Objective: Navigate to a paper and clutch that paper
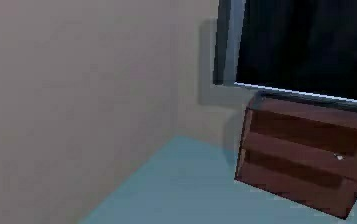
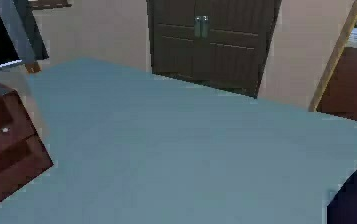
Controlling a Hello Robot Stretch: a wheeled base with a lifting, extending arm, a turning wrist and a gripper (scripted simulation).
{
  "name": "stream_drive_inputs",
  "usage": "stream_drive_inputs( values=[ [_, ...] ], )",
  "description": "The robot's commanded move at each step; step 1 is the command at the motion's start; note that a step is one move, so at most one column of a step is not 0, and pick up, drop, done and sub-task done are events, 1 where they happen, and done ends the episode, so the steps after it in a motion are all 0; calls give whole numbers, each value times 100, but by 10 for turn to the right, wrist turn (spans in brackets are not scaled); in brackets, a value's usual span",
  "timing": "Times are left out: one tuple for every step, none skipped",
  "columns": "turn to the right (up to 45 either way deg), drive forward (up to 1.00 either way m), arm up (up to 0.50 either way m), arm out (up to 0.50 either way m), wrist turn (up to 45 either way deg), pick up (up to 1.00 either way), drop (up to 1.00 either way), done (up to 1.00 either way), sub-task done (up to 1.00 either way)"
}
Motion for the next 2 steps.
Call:
stream_drive_inputs(
  values=[
    [450,0,0,0,0,0,0,0,0],
    [450,0,0,0,0,0,0,0,0]
  ],
)
